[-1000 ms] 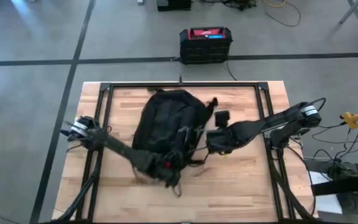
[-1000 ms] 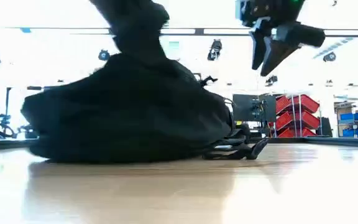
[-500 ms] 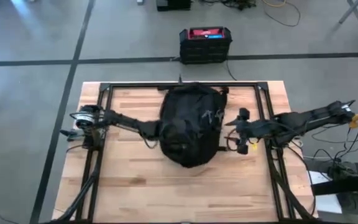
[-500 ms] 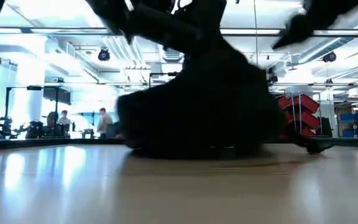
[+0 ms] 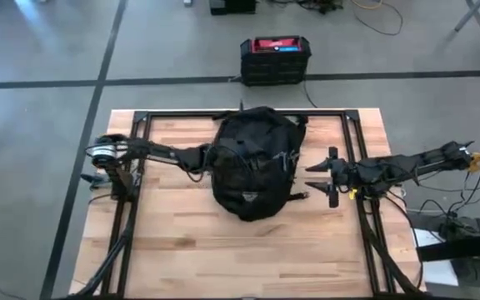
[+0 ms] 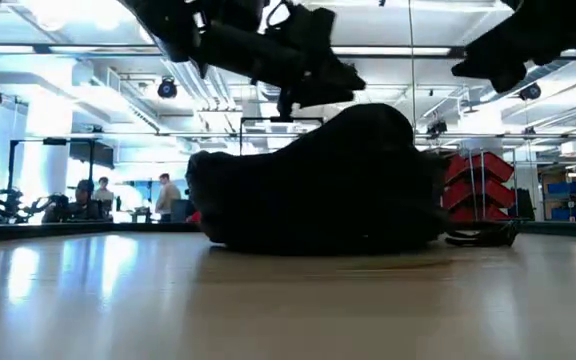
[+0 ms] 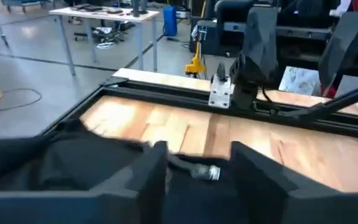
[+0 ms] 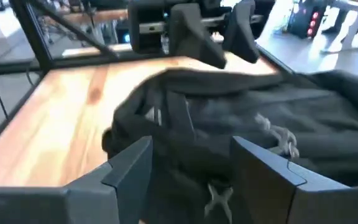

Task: Unpack backpack
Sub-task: Return to Home Position

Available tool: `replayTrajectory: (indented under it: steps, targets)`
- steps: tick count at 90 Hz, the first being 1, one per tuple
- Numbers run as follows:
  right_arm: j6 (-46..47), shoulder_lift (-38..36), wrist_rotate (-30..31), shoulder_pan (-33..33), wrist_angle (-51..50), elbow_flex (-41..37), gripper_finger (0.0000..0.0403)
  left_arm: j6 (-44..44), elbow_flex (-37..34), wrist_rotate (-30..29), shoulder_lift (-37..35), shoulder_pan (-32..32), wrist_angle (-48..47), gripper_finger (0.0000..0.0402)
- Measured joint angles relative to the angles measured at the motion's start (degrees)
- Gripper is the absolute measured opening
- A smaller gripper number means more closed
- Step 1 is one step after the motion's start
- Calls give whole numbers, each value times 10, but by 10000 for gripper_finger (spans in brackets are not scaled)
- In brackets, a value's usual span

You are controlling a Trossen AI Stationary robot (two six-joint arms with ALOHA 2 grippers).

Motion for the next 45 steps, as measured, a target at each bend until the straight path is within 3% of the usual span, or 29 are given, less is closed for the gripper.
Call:
replayTrajectory:
  steps: [10, 20, 45]
  targets:
    - [2, -1, 0, 0, -5, -9, 205, 14, -54, -1, -71, 8, 5, 227]
    - [1, -1, 0, 0, 4, -14, 208, 19, -137, -44, -167, 8, 11, 256]
    - [-19, -3, 0, 0, 125, -81, 196, -46, -389, -158, -454, -28, 31, 244]
